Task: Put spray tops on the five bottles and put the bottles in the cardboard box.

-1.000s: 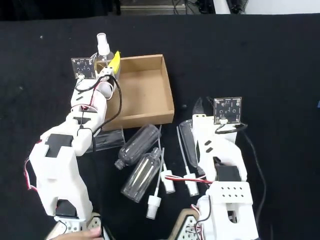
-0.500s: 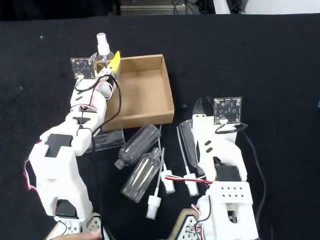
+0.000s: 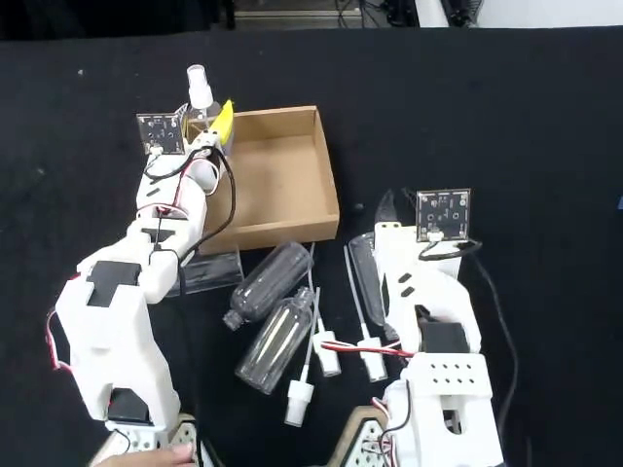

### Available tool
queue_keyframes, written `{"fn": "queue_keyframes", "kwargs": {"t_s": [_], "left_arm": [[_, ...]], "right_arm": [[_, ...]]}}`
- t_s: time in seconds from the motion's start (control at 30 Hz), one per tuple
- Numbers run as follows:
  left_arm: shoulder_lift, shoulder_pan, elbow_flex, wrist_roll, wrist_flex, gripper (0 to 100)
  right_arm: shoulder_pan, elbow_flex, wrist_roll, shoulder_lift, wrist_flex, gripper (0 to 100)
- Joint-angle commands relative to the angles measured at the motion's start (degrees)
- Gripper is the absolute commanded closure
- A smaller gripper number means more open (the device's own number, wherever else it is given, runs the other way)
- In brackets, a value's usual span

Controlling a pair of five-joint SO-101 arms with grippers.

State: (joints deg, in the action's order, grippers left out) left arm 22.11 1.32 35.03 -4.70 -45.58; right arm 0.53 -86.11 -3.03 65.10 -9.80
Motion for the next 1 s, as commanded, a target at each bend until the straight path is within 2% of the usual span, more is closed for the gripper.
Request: {"fn": "queue_keyframes", "kwargs": {"t_s": [0.0,0.6,0.67,0.8,0.97], "left_arm": [[-0.7,0.4,-2.1,3.4,-1.5,80],[-1.1,0.3,-0.2,3.0,-1.6,80],[-1.1,0.3,-0.2,3.2,-1.6,78],[-0.8,0.3,-0.1,3.1,-1.2,66],[-0.7,0.5,-0.1,3.1,-1.4,70]], "right_arm": [[-0.4,0.4,-0.5,2.0,1.9,94.6],[-0.4,0.4,-0.5,2.1,1.9,94.6],[-0.4,0.4,-0.5,2.1,1.9,94.6],[-0.4,0.4,-0.5,2.1,1.9,94.6],[-0.4,0.4,-0.5,2.1,1.9,94.6]]}}
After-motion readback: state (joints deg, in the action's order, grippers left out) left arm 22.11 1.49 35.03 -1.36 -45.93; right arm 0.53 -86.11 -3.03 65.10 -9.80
